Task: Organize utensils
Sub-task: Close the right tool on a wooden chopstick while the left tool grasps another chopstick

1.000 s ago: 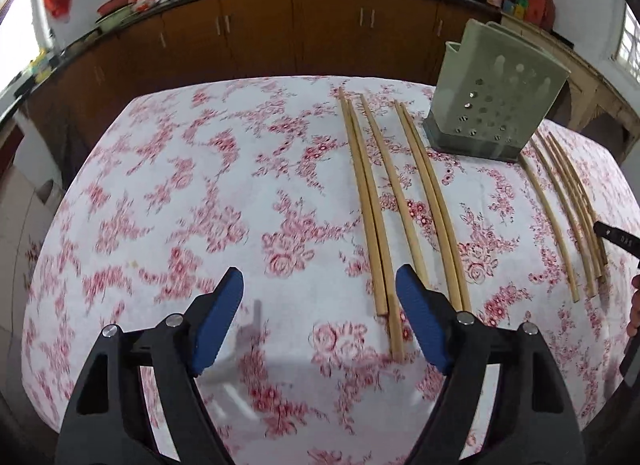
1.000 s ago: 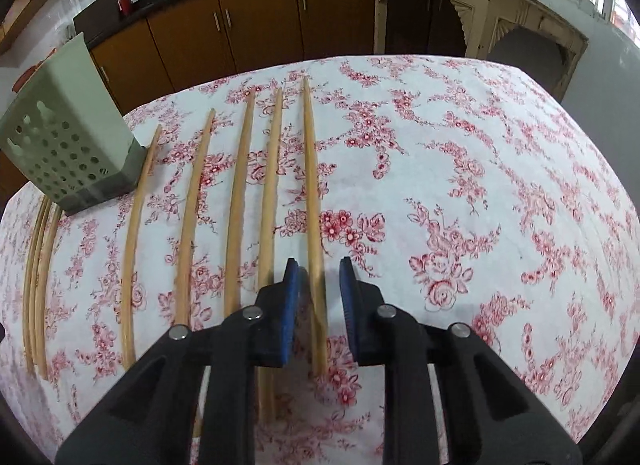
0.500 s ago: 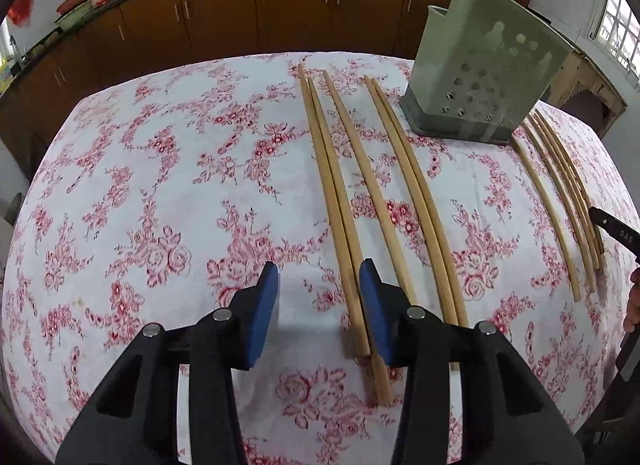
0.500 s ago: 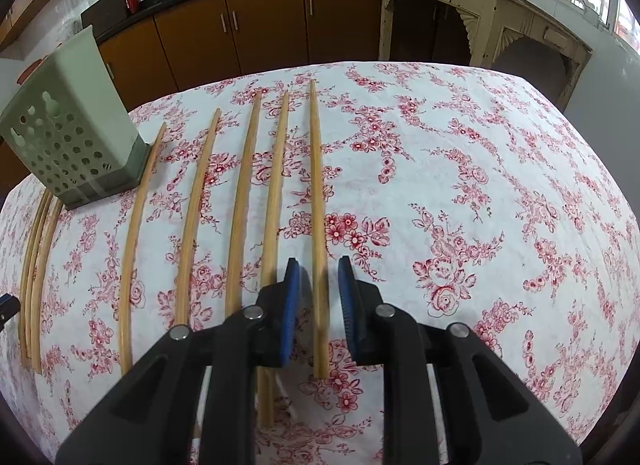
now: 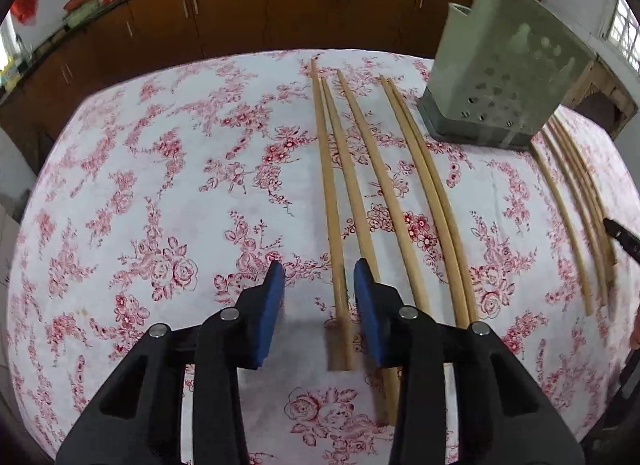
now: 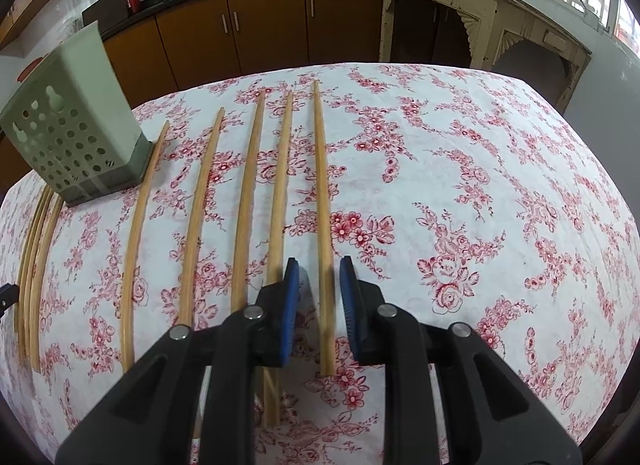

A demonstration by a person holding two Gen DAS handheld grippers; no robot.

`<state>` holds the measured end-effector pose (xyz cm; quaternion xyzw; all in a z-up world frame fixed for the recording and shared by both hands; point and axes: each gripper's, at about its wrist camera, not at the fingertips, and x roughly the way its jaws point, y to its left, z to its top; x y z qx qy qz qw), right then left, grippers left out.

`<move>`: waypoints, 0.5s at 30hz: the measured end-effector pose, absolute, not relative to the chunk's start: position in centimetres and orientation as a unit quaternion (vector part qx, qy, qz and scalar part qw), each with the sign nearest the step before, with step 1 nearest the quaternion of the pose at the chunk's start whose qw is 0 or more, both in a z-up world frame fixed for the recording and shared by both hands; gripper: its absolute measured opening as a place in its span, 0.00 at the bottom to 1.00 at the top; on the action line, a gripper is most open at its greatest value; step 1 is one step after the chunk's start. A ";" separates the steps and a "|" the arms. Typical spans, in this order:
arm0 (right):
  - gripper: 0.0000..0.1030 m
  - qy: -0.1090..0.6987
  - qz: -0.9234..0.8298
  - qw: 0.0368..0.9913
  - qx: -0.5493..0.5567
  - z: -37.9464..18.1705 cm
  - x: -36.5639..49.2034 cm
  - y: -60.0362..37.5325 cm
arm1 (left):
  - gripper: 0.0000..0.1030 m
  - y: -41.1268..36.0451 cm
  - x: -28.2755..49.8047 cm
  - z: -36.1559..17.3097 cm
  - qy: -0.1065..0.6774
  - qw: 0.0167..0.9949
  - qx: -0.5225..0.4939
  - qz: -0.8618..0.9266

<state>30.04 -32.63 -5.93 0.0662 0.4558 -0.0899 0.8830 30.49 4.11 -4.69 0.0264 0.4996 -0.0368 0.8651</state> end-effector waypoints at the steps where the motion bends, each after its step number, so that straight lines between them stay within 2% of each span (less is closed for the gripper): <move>1: 0.22 0.456 -0.087 0.884 0.064 -5.9 30.0 -32.6 | 0.33 4.1 30.7 -4.8 0.499 0.865 0.030 -0.034; 4: 0.13 0.455 -0.088 0.884 0.067 -5.9 29.9 -33.0 | 0.11 5.2 30.9 -4.7 0.501 0.865 0.017 -0.023; 5: 0.09 0.455 -0.090 0.883 0.070 -5.9 29.8 -33.2 | 0.10 6.0 31.2 -4.7 0.502 0.864 0.009 -0.014; 15: 0.09 0.442 -0.083 0.889 0.089 -6.0 28.5 -34.1 | 0.09 7.5 28.9 -4.6 0.487 0.872 -0.005 -0.048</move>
